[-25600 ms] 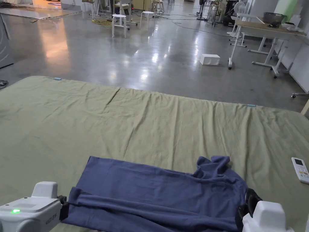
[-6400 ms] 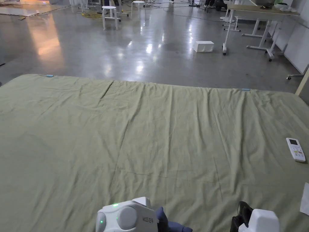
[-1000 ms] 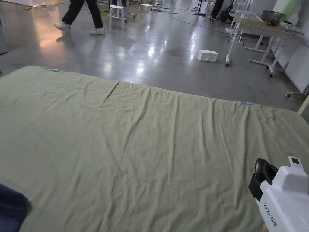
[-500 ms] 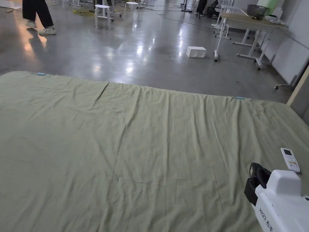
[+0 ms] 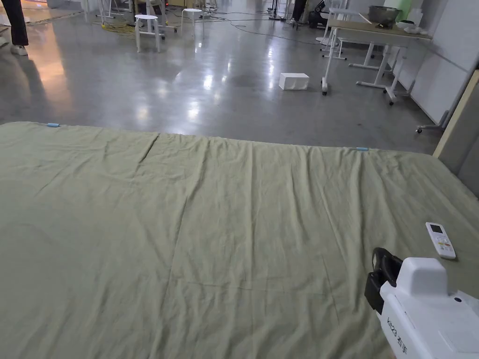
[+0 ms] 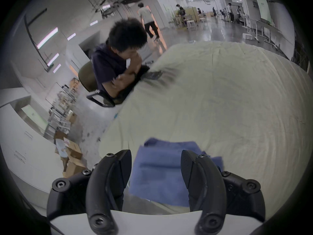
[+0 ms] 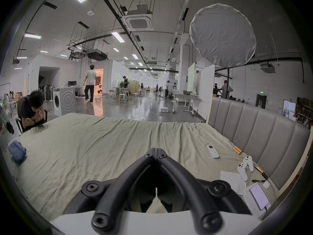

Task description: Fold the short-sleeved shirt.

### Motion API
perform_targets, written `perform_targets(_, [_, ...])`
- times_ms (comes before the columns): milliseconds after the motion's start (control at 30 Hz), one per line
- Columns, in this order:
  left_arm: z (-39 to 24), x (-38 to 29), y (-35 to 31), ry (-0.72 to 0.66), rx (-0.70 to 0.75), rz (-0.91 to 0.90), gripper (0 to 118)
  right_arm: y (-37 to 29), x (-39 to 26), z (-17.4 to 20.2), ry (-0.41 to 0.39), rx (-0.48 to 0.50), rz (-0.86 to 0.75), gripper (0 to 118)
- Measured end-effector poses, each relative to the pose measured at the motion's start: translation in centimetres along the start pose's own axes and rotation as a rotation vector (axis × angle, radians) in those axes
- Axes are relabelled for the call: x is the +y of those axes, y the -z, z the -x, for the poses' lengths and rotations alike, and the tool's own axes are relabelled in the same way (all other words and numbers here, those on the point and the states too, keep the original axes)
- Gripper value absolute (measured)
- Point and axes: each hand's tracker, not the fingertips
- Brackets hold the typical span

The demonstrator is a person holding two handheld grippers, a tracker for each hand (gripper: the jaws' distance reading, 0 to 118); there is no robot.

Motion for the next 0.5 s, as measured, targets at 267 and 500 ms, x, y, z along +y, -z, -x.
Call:
perform_targets(267, [-8.4, 0.3, -8.3, -0.056, -0.225, -0.285, 62, -0.1, -0.7, 0.5, 0.016, 0.021, 0.011, 0])
perform_targets(500, [-18.3, -1.8, -14.5, -0.083, -0.446, -0.505, 58, -0.4, -0.9, 1.1, 0.021, 0.021, -0.002, 0])
